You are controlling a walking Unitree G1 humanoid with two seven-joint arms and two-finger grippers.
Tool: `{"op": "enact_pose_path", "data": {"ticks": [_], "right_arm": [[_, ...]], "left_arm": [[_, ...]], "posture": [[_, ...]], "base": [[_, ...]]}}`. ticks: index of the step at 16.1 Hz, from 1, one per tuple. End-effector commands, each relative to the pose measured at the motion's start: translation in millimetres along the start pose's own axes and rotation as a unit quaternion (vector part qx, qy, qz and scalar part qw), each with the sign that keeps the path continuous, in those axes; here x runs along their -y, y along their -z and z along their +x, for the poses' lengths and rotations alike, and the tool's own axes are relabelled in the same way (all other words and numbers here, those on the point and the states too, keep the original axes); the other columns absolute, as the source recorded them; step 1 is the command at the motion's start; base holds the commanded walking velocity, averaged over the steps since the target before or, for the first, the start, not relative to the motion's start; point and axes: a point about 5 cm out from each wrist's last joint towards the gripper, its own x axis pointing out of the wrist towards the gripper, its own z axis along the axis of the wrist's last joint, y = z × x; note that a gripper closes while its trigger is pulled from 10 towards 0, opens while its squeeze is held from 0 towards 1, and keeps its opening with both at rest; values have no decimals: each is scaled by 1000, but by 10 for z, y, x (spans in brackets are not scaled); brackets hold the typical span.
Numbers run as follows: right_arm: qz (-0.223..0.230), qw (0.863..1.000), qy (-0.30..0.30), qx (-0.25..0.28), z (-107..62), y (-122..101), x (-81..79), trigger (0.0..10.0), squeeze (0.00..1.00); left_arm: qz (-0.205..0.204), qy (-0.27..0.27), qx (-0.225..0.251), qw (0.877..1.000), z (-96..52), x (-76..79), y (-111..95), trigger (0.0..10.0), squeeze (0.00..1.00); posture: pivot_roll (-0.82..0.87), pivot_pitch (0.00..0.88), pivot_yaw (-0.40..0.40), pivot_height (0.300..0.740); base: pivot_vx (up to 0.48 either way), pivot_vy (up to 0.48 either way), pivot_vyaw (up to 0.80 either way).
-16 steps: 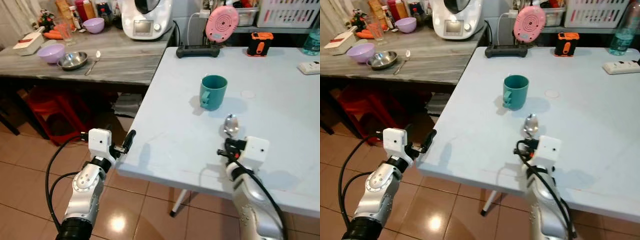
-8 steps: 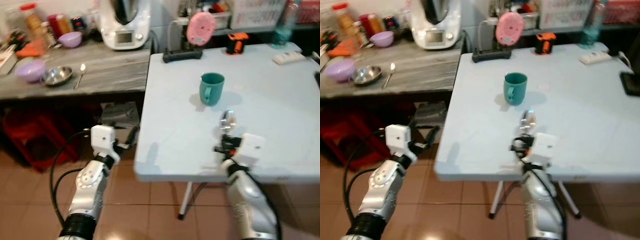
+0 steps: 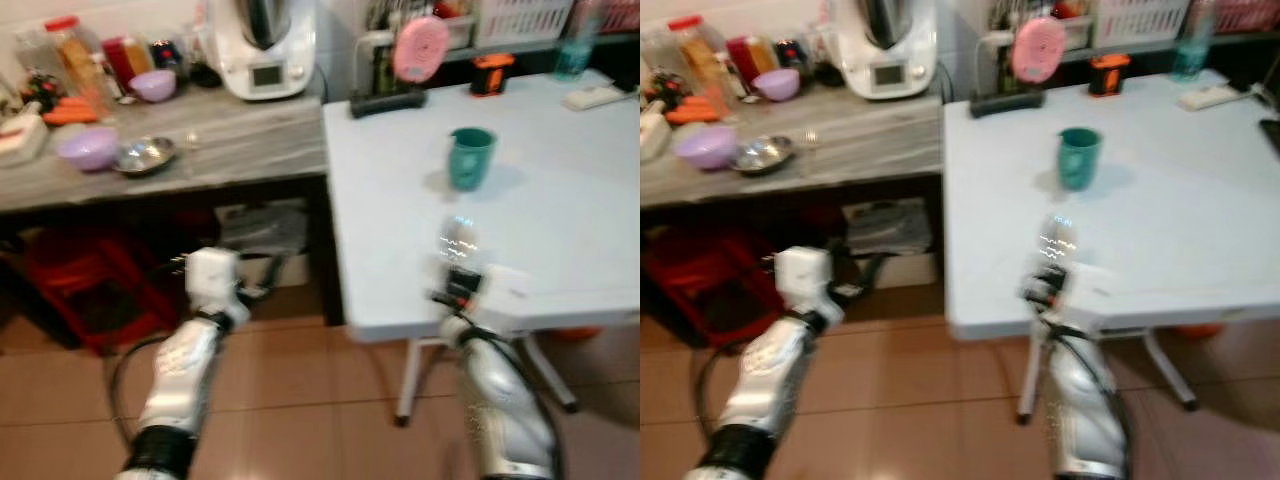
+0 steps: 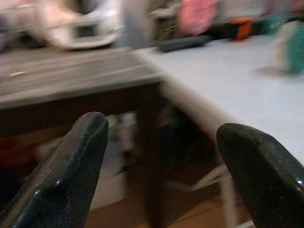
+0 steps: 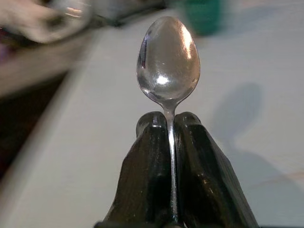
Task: Setting the table
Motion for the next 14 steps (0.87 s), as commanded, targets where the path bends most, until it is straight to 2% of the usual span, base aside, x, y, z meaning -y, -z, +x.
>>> {"op": "enact_pose_path", "data": {"ticks": [1,6,11,14], "right_arm": [[-3,1000,5,9,4,-32,52,10000,0],[-2,1000,6,10,4,-33,53,10000,0],[0,1000,4,10,7,-25,63,10000,0],[-2,1000,2,10,-5,-18,65,10000,0]], "left_arm": [[5,5,8,1000,38,36,-37,10000,0],[9,1,7,1000,46,30,-37,10000,0],[10,-6,9,1000,68,43,-38,10000,0],[12,18,9,1000,50,74,-40,10000,0]], "posture": [[-107,0,143,740],[-105,0,143,740],[-107,0,144,740],[-109,0,143,740]], "base": [[0,476,0],[0,473,694],[0,450,0],[0,0,0]]}}
